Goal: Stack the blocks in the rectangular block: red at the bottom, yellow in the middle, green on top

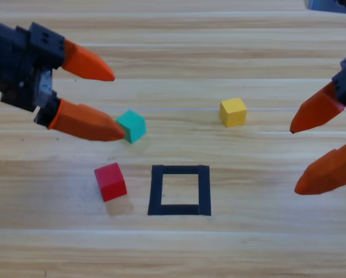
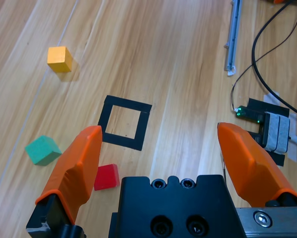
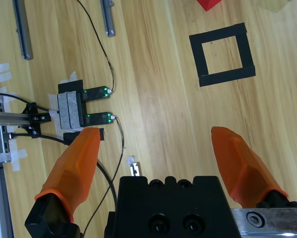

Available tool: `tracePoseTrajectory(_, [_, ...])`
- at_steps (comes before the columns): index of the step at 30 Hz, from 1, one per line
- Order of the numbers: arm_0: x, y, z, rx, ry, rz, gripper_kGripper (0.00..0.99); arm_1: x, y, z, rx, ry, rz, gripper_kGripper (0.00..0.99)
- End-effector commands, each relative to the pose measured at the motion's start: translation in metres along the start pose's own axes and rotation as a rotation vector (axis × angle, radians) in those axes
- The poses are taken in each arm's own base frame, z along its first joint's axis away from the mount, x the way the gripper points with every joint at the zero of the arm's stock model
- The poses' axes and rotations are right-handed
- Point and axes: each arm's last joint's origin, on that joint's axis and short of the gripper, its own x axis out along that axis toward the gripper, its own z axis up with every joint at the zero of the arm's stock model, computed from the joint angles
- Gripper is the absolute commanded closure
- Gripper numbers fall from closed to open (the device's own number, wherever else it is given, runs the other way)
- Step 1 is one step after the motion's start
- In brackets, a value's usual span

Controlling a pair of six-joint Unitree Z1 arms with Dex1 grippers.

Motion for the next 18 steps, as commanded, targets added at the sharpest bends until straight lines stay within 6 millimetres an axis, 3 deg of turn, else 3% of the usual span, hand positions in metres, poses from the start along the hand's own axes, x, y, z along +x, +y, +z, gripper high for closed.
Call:
tracePoseTrajectory(1, [0.010, -0.003, -0.009, -0.012, 0.052, -0.018, 0.000, -0.001, 0.009, -0.005, -0.015, -0.010, -0.019, 0.007])
tracePoseTrajectory(6, [0.010, -0.002, -0.009, -0.019, 0.057, -0.008, 0.000, -0.003, 0.009, -0.006, 0.006, -0.014, -0.045, 0.008])
tracePoseTrajectory(9, [0.011, -0.003, -0.010, -0.020, 0.060, -0.008, 0.000, -0.008, 0.004, -0.004, 0.084, -0.032, -0.169, 0.008])
tracePoseTrajectory(14, [0.012, -0.001, -0.012, -0.049, 0.073, 0.021, 0.000, -0.004, -0.025, 0.005, 0.308, -0.043, -0.494, 0.007])
tracePoseTrajectory(18, [0.018, 0.011, -0.014, -0.258, 0.117, 0.166, 0.000, 0.018, -0.054, 0.021, 0.455, -0.012, -0.665, 0.007])
